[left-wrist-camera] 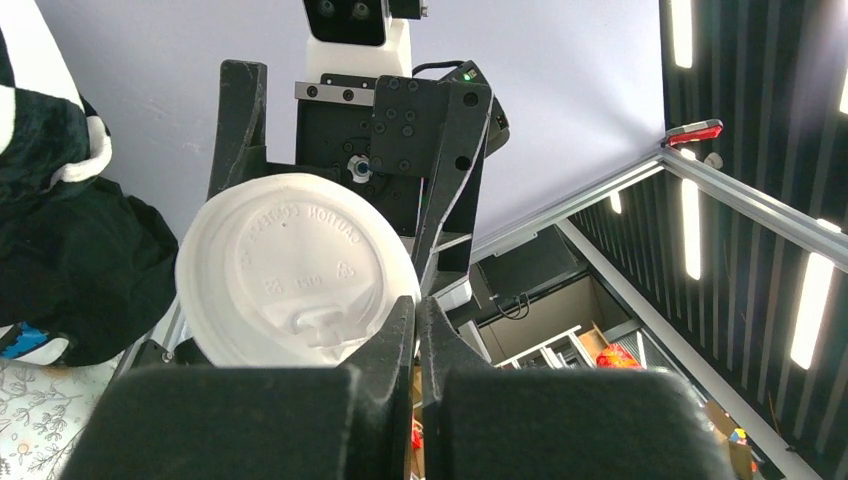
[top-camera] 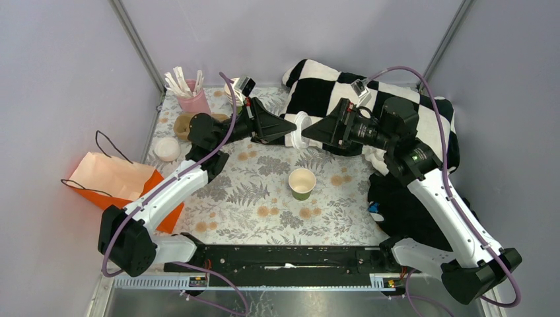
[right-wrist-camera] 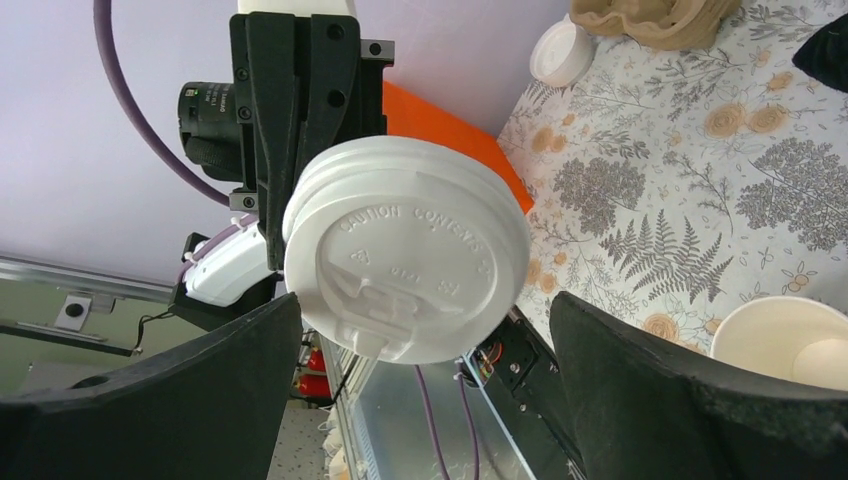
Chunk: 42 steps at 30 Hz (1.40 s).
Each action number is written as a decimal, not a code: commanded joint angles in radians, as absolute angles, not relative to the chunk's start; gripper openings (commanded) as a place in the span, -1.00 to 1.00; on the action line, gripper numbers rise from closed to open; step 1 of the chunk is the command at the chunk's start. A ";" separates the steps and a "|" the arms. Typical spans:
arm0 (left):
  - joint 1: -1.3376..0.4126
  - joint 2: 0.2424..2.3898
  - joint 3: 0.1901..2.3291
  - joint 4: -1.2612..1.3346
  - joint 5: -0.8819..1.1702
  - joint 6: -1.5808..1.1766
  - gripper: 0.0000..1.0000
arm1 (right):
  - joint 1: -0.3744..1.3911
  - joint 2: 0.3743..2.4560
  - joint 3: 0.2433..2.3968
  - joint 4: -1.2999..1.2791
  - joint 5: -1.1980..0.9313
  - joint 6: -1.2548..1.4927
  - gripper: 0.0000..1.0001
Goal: Pack the takeout coffee
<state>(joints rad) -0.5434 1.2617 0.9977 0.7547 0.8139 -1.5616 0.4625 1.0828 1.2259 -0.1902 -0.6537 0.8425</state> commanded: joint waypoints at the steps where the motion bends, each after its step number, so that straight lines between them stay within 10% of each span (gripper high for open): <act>1: -0.543 1.253 0.993 0.832 0.804 -1.577 -1.00 | 0.463 1.078 1.225 -0.109 -0.685 0.851 0.99; 42: -0.543 1.267 1.004 0.788 0.815 -1.575 -1.00 | 0.520 1.111 1.323 -0.194 -0.657 0.652 0.99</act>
